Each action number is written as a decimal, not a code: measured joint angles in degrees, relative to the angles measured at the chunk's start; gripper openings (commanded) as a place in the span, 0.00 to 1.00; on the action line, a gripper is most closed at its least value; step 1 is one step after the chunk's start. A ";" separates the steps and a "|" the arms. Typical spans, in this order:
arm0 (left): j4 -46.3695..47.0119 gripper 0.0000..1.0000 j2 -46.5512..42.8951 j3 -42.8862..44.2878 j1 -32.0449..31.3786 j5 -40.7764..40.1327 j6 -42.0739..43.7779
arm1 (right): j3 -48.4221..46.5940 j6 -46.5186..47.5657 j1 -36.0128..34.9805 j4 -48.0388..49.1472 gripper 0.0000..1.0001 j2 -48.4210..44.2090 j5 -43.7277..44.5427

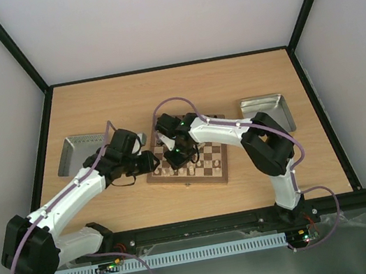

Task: Set up the chess pieces on the board
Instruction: Pick up the chess piece from the chessboard.

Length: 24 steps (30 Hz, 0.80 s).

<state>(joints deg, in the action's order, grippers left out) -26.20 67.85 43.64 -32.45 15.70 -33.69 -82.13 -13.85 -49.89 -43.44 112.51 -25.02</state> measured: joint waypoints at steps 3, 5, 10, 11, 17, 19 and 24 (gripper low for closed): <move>0.09 0.34 0.02 0.00 0.02 0.02 -0.04 | 0.00 0.20 -0.02 0.00 0.13 0.00 0.02; 0.11 0.34 0.02 0.00 0.00 0.00 -0.11 | 0.00 0.37 -0.02 0.00 0.13 0.00 0.07; 0.11 0.34 -0.07 0.00 0.00 -0.13 -0.39 | 0.00 0.61 -0.09 0.02 0.12 0.02 0.70; 0.09 0.34 -0.20 0.00 0.00 -0.35 -0.52 | -0.02 0.61 -0.13 0.04 0.12 0.02 0.90; 0.07 0.33 -2.10 0.00 0.02 -2.45 -1.62 | -0.44 0.81 -0.68 0.02 0.12 0.02 2.86; 0.04 0.33 -2.62 0.00 0.07 -3.04 -1.90 | -0.61 0.79 -0.92 0.02 0.13 0.04 3.89; -0.22 0.34 -3.85 0.00 0.66 -4.66 -2.62 | -1.03 0.33 -1.49 0.15 0.15 0.04 7.82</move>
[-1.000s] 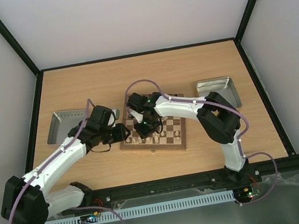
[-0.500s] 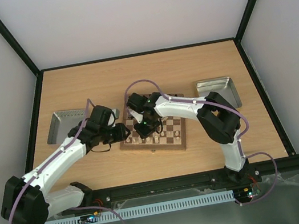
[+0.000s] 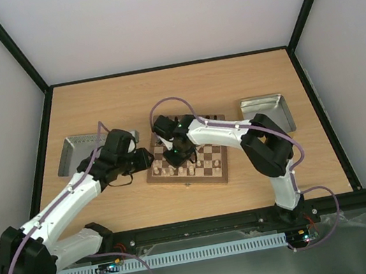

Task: Set up the chess pieces on the board
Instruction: Pick up the chess piece from the chessboard.

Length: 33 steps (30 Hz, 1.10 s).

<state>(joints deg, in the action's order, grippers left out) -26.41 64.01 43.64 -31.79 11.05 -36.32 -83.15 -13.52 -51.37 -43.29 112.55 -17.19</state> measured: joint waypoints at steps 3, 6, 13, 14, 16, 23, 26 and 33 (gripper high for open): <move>-0.15 0.34 -0.50 0.00 0.37 -0.70 -0.15 | 0.00 -0.83 -0.04 0.11 0.16 0.02 3.50; -0.20 0.34 -0.61 0.00 0.57 -1.07 -0.15 | 0.00 -1.49 -0.04 0.52 0.20 0.02 5.38; -0.52 0.34 -0.61 0.00 0.63 -1.22 -0.15 | 0.00 -1.95 -0.04 1.33 0.28 -0.13 3.32; -0.59 0.34 -0.61 0.00 0.63 -1.25 -0.15 | 0.00 -1.86 -0.04 1.42 0.29 -0.17 2.62; -0.61 0.34 -0.63 0.00 0.63 -1.22 -0.15 | 0.00 -1.84 -0.04 1.60 0.29 -0.22 1.40; -1.11 0.34 -1.07 0.00 0.63 -1.20 -0.15 | 0.00 -1.62 -0.04 1.60 0.32 -0.22 -1.53; -1.18 0.34 -1.25 -0.02 0.66 -1.22 -0.15 | 0.00 -1.31 -0.04 1.60 0.32 -0.22 -2.21; -1.18 0.34 -1.27 -0.02 0.66 -1.20 -0.15 | 0.00 -0.76 -0.04 1.55 0.31 -0.22 -2.60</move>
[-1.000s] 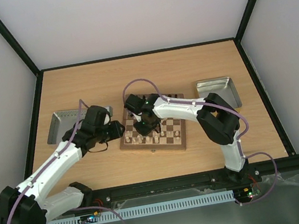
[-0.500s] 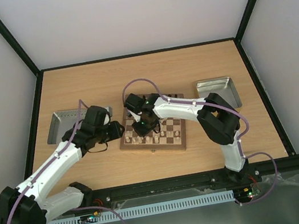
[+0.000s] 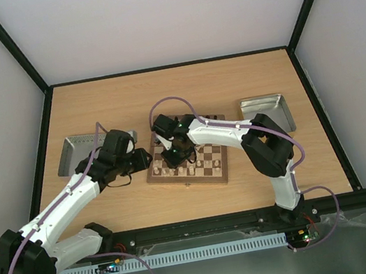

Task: Set up the chess pieces on the board
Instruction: Pick up the chess piece from the chessboard.

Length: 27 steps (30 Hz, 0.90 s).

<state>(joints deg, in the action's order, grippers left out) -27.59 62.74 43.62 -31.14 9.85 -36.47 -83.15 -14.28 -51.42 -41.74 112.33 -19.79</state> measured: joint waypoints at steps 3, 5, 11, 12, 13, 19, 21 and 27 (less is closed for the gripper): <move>-0.02 0.34 0.00 -0.13 0.00 0.00 0.00 | 0.00 0.13 0.00 0.00 0.30 0.02 0.26; -0.02 0.34 0.00 -0.26 0.00 0.00 0.00 | 0.00 0.15 0.00 -0.02 0.29 0.02 0.57; -0.02 0.34 0.00 -0.33 0.09 0.00 0.02 | -0.13 0.20 -0.20 -0.07 0.29 0.24 1.49; 0.00 0.34 0.00 -0.33 0.09 0.00 0.02 | -0.26 0.22 -0.26 -0.09 0.30 0.31 1.64; 0.00 0.34 0.00 -0.33 0.09 0.00 0.02 | -0.44 0.28 -0.35 -0.11 0.30 0.39 1.79; 0.00 0.34 0.00 -0.33 0.09 0.00 0.02 | -0.81 0.50 -0.61 -0.15 0.32 0.72 1.95; 0.00 0.34 0.00 -0.33 0.09 0.00 0.02 | -0.81 0.81 -0.66 -0.17 0.32 0.72 1.97; 0.00 0.34 0.00 -0.33 0.09 0.00 0.02 | -0.85 1.44 -0.74 -0.26 0.32 1.20 2.56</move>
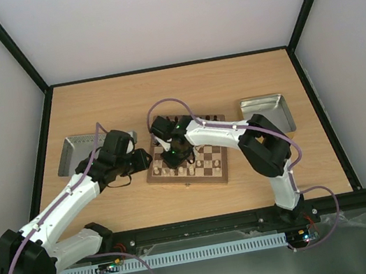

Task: Set up the chess pieces on the board
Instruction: Pick up the chess piece from the chessboard.

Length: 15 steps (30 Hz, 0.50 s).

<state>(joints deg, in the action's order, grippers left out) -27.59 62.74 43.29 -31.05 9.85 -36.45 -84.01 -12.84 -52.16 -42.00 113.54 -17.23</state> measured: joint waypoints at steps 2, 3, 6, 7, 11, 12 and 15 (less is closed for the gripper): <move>0.00 0.34 0.00 0.00 0.00 0.00 0.00 | 0.00 0.13 -0.02 -0.02 0.32 0.17 0.52; 0.00 0.34 0.00 -0.02 0.00 0.00 0.00 | 0.00 0.24 -0.04 -0.02 0.31 0.26 0.90; 0.02 0.34 0.00 -0.07 0.00 0.00 0.00 | 0.00 0.26 -0.13 -0.04 0.27 0.33 2.08; 0.00 0.34 0.00 -0.09 0.00 0.00 0.00 | 0.00 0.24 -0.17 -0.04 0.24 0.33 2.75; 0.02 0.34 0.00 -0.20 0.00 -0.02 0.00 | -0.04 0.26 -0.31 -0.11 0.11 0.35 4.94; 0.00 0.34 0.00 -0.22 0.00 0.00 0.00 | -0.04 0.00 -0.33 -0.13 0.10 0.37 5.51; 0.02 0.34 0.00 -0.24 0.00 -0.02 0.00 | -0.26 -0.26 -0.37 -0.13 0.06 0.37 6.62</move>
<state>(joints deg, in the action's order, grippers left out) -27.57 62.74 43.05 -31.05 9.82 -36.45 -84.27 -13.10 -52.53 -42.13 113.91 -10.61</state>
